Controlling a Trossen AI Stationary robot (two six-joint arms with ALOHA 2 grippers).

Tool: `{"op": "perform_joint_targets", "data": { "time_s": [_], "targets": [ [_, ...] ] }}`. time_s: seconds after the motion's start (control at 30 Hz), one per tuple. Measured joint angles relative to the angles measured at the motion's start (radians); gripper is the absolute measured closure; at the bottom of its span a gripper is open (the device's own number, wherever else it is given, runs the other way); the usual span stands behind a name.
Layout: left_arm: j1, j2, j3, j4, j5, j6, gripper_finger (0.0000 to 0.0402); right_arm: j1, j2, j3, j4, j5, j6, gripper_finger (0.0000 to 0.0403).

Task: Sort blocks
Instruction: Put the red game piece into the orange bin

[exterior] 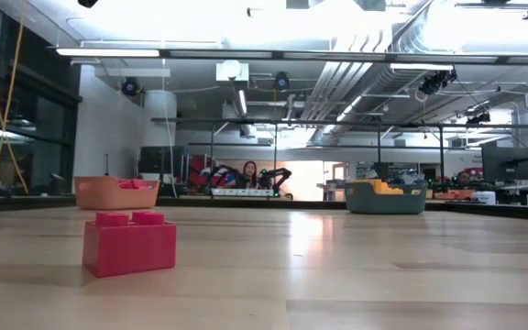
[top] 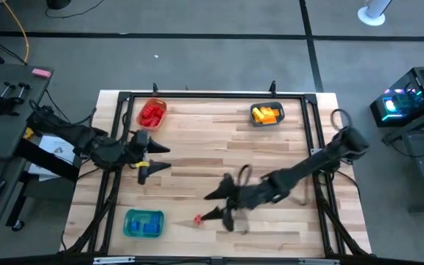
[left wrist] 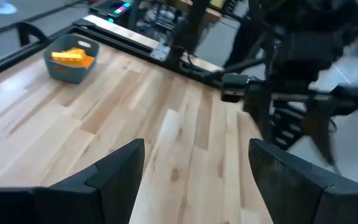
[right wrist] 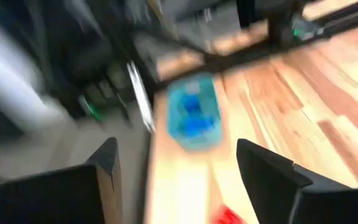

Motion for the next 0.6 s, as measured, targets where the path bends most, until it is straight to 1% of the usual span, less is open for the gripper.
{"op": "perform_joint_targets", "data": {
  "time_s": [0.17,0.27,0.4,0.5,0.6],
  "targets": [
    [-0.043,-0.044,-0.002,-0.050,0.010,0.004,0.0126,-0.015,0.196,0.336,-0.480,-0.105,-0.168,0.0196],
    [-0.053,-0.052,-0.002,-0.047,-0.013,0.006,0.0126,-0.025,0.292,0.482,-0.648,-0.139,-0.247,0.0196],
    [-0.054,-0.049,-0.002,-0.048,-0.064,0.004,0.0126,-0.037,0.398,0.603,-0.719,-0.181,-0.396,0.0196],
    [-0.054,-0.042,-0.002,-0.048,-0.104,0.004,0.0126,-0.052,0.463,0.654,-0.720,-0.235,-0.540,0.0196],
    [-0.053,-0.034,-0.002,-0.047,-0.141,-0.001,0.0126,-0.071,0.532,0.691,-0.728,-0.304,-0.637,0.0196]
  ]
}}
